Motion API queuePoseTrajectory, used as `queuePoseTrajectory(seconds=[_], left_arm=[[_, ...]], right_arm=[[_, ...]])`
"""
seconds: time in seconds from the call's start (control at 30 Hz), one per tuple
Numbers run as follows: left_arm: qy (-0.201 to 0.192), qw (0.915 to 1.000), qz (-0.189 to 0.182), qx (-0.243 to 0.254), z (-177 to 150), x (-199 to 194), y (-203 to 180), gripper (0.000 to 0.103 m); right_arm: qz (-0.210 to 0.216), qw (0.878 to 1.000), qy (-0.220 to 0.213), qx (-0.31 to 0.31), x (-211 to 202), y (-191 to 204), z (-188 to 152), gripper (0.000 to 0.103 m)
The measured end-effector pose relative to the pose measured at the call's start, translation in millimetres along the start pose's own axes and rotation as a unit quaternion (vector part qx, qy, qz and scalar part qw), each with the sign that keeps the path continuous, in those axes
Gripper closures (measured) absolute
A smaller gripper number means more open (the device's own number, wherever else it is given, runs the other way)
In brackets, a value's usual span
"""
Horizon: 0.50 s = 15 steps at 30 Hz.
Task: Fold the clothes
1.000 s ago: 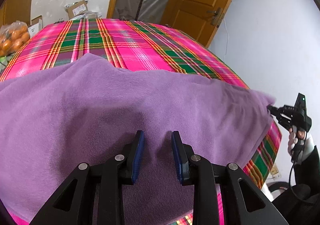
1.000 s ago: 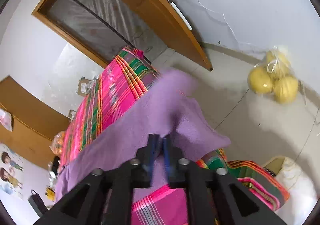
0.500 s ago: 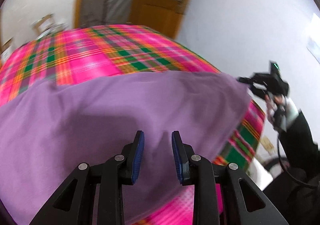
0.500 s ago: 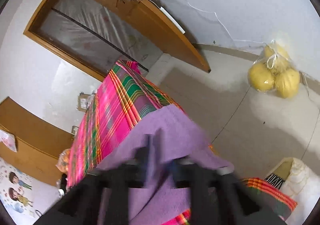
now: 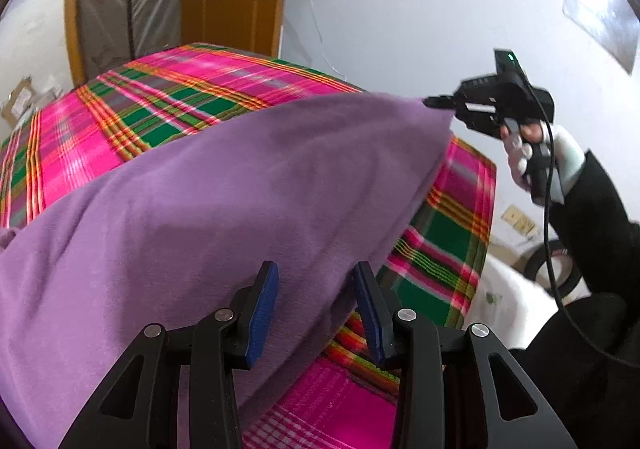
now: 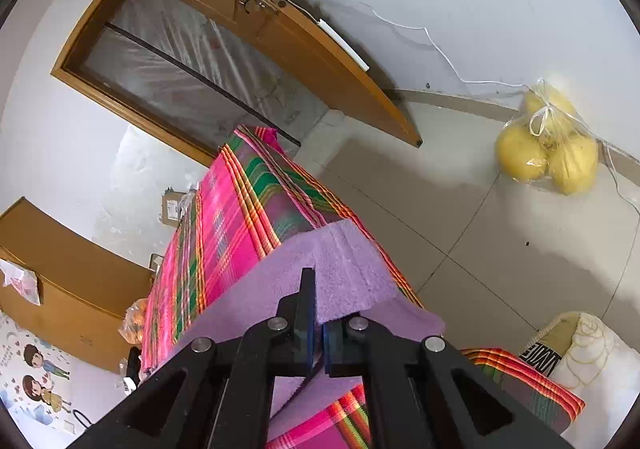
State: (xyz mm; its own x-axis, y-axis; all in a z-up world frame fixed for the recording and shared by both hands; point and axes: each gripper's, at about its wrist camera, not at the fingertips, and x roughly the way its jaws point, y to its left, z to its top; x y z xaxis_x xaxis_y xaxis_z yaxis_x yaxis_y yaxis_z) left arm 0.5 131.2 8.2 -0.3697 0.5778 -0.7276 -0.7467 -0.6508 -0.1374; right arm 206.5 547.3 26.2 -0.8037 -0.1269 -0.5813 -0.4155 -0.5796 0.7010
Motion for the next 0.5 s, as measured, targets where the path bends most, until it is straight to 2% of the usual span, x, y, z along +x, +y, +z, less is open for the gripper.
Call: queuePoseTrajectory(seconds=[0.17,0.3,0.4,0.5], left_arm=[[-0.002,0.9999,0.002,0.01,-2.1,2.0,-5.5,0.065],[-0.009,0.9999,-0.009,-0.001,-2.6,-1.3,-5.1,0.091],[-0.013,0.9998,-0.015,-0.002,-2.7,-3.2,-5.0,0.099],[-0.025,0.9995,-0.021,-0.002,-1.1,-10.3,-6.8,0.101]], right_arm=[[0.005,1.0,0.005,0.005,1.7,-1.8,0.7,0.099],[0.008,1.0,0.006,0.003,0.3,-1.2,1.3,0.099],[0.011,1.0,0.006,0.0,-1.5,1.0,2.5,0.099],[0.022,1.0,-0.005,-0.009,-11.9,8.0,1.7,0.1]])
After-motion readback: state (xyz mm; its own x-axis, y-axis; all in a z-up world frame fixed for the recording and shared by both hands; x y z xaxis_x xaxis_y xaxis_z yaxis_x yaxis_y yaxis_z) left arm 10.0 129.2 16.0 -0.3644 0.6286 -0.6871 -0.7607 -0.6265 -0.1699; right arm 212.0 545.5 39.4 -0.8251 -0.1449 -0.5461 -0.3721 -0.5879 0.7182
